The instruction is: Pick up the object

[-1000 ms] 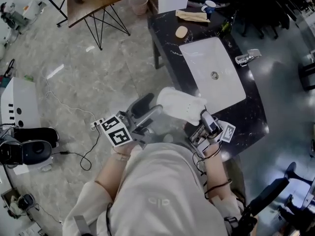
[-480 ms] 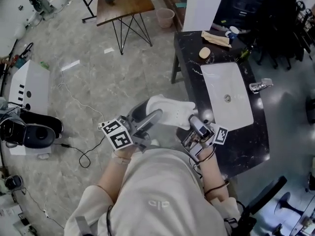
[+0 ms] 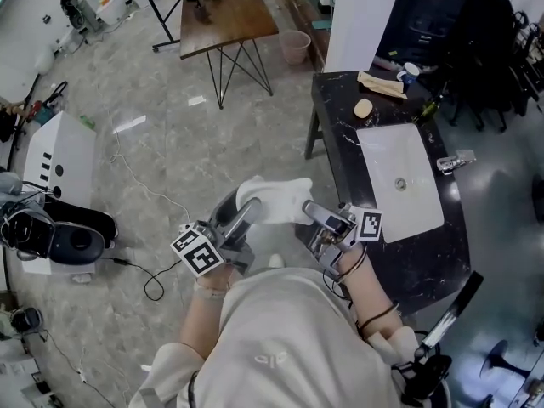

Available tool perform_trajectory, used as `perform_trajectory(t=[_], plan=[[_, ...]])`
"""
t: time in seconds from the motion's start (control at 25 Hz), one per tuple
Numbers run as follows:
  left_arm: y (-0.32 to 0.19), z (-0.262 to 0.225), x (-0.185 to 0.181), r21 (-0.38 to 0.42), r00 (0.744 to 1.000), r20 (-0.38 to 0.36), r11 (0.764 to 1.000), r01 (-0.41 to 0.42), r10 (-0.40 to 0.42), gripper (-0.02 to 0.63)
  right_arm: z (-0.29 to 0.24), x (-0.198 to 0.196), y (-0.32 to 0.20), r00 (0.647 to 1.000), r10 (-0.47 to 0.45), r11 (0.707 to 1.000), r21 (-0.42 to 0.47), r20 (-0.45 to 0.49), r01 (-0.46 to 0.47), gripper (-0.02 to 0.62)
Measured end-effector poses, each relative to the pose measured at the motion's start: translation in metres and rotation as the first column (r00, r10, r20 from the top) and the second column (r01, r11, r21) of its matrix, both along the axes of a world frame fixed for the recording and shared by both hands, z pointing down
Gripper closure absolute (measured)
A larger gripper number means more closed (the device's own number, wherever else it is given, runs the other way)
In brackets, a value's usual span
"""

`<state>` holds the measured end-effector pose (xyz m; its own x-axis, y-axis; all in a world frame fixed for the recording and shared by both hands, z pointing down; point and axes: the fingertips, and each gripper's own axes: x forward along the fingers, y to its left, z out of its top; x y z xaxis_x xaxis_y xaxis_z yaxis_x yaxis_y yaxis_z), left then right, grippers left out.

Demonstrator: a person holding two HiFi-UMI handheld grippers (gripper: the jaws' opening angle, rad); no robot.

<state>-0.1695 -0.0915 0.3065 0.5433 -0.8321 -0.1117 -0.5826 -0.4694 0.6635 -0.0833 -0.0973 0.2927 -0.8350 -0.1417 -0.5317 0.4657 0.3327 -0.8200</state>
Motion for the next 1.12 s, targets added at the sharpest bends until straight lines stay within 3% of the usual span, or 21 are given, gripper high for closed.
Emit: perform_trajectory(t=[0.48,1.12], plan=[[0.013,0.008,-0.039,-0.016,0.994,-0.046,0.995,0.096,-0.097,0.342,0.003,-0.041,0.015,0.995,-0.070,0.995,0.066,-0.074,0.075,0.216],[0.028,0.009,-0.036,-0.010,0.996,-0.071,0.999,0.050,-0.051,0.342,0.003,-0.038,0.034,0.997,-0.039,0.998,0.056,-0.072,0.043,0.216]])
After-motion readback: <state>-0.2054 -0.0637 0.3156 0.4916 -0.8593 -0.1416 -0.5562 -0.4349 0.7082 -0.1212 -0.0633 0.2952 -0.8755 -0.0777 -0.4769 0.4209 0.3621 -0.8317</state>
